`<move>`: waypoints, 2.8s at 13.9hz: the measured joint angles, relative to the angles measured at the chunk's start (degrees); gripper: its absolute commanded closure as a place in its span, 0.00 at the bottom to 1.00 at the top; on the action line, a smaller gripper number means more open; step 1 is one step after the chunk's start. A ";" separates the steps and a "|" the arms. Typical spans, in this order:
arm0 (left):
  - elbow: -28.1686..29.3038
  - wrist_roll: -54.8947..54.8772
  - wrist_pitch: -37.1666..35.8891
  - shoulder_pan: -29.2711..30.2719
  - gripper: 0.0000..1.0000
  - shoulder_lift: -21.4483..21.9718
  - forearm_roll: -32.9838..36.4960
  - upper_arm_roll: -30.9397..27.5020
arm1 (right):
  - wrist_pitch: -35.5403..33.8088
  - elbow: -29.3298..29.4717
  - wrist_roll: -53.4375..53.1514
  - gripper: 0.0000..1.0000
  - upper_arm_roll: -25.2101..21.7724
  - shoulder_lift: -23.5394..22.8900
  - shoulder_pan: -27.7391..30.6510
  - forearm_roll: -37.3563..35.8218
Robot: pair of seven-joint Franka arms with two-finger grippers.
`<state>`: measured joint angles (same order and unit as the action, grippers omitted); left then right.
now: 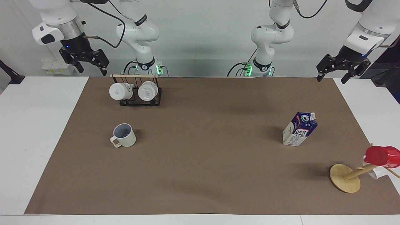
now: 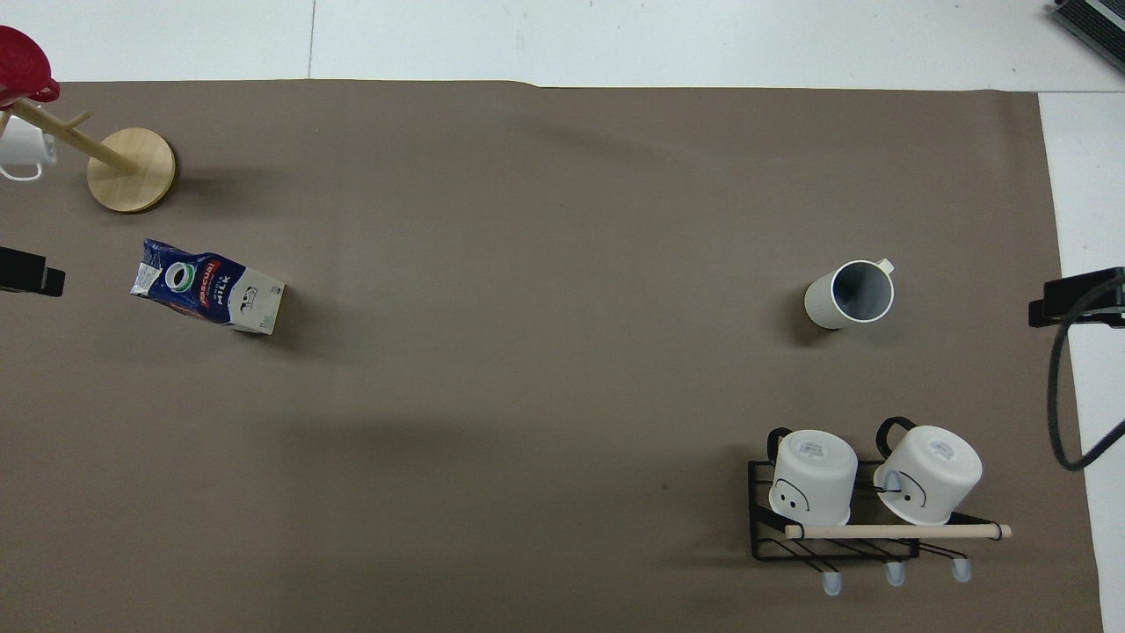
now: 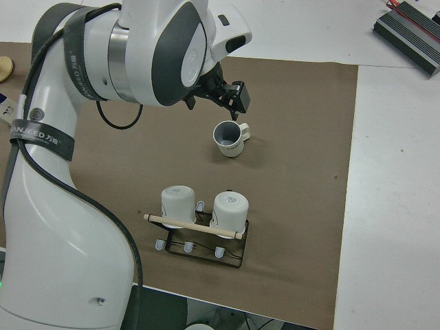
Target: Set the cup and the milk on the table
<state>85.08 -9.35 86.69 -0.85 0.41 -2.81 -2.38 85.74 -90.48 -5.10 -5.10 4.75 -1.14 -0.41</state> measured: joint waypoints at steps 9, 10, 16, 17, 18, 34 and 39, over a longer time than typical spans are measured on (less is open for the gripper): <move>-0.05 0.00 -0.03 -0.04 0.00 0.46 2.12 -0.03 | 0.00 -0.10 -0.03 0.00 -0.18 0.00 0.57 0.00; -0.05 0.00 -0.04 -0.05 0.00 0.67 2.12 -0.03 | 0.00 -0.11 -0.03 0.00 -0.16 0.00 0.57 0.00; -0.05 0.00 -0.15 -0.06 0.00 1.10 2.12 -0.30 | 0.00 -0.55 -0.04 0.00 -0.17 0.01 0.59 0.00; -0.05 0.00 -0.14 -0.10 0.00 1.10 2.12 -0.23 | 0.01 -0.64 -0.04 0.00 -0.17 0.01 0.59 0.00; -0.05 0.00 -0.13 -0.16 0.00 1.10 2.12 -0.15 | 0.01 -0.73 -0.04 0.00 -0.17 0.02 0.59 0.00; 0.02 0.03 -0.08 -0.17 0.00 1.10 2.12 -0.37 | 1.71 -1.90 -0.04 0.00 0.06 0.03 0.53 -0.01; 0.15 0.05 -0.08 -0.18 0.00 1.09 2.12 -0.32 | 12.51 -8.24 -0.04 0.00 0.57 -1.29 -1.13 0.07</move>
<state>85.23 -9.29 86.61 -1.03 1.50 -0.69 -2.71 98.25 -98.72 -5.13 -4.53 3.46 -2.27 -0.34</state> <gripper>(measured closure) 0.000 0.000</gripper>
